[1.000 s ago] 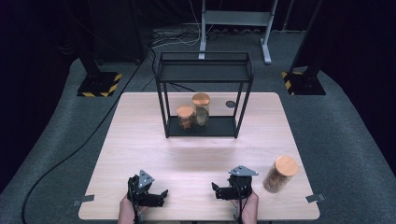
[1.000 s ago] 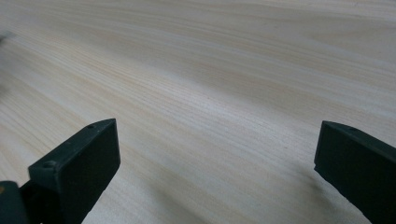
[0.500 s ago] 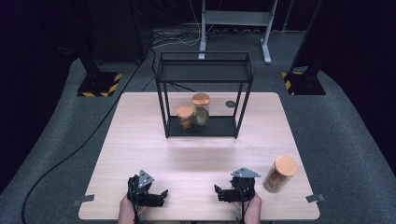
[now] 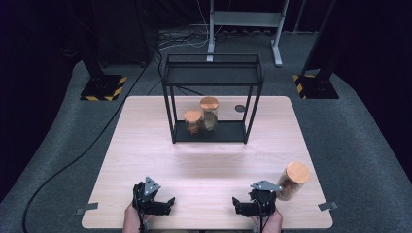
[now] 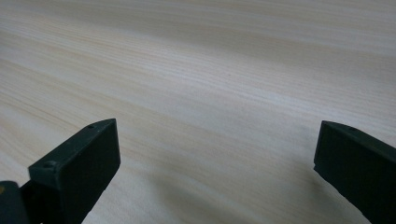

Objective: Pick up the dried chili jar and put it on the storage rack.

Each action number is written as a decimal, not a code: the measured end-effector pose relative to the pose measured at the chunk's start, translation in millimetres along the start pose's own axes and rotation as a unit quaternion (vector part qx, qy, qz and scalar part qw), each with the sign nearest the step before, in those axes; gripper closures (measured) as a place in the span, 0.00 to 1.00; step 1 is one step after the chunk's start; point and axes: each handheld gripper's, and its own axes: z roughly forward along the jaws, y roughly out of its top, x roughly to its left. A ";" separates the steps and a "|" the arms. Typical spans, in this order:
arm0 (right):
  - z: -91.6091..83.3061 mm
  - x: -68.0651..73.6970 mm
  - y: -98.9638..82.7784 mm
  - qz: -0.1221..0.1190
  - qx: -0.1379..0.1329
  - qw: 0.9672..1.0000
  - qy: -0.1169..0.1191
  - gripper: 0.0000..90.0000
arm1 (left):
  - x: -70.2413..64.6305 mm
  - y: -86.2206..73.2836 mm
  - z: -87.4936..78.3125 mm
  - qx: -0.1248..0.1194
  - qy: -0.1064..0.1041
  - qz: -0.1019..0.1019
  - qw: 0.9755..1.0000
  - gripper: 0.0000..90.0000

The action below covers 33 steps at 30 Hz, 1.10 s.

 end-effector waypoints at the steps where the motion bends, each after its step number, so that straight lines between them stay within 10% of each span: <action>1: -1.3 -0.9 -1.0 0.003 0.002 1.000 -0.002 0.00 | 0.0 0.0 0.0 0.000 0.000 0.000 1.000 0.00; 33: -55.1 -44.7 -42.4 0.050 -0.001 0.993 -0.108 0.00 | -0.2 0.3 0.3 0.000 0.000 0.000 1.000 0.00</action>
